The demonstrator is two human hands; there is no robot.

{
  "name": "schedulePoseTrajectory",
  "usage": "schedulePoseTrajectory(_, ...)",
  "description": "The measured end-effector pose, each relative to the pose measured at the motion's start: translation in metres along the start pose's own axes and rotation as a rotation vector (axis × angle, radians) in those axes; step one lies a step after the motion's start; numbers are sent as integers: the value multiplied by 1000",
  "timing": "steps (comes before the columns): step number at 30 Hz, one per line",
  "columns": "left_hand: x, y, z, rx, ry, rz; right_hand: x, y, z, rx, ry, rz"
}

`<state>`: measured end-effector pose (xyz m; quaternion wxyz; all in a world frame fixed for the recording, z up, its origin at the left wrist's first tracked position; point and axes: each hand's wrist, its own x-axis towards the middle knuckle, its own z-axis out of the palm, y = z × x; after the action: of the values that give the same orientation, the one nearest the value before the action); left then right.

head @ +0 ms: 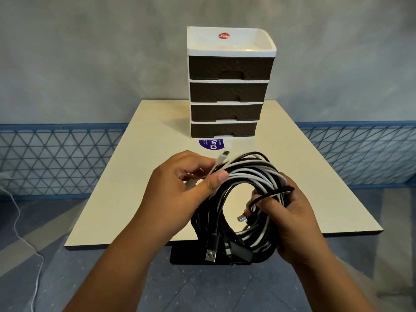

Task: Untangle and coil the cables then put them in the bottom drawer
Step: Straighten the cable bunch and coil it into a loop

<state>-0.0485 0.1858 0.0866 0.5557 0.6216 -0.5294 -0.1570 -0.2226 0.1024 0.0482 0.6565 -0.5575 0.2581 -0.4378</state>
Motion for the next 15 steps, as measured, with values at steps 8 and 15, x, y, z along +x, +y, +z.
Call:
schedulePoseTrajectory(8,3,-6,2,235,-25,69,-1,3,0,2,6,11)
schedulePoseTrajectory(15,0,-3,3,31,1,-27,-3,2,-1,-26,-5,14)
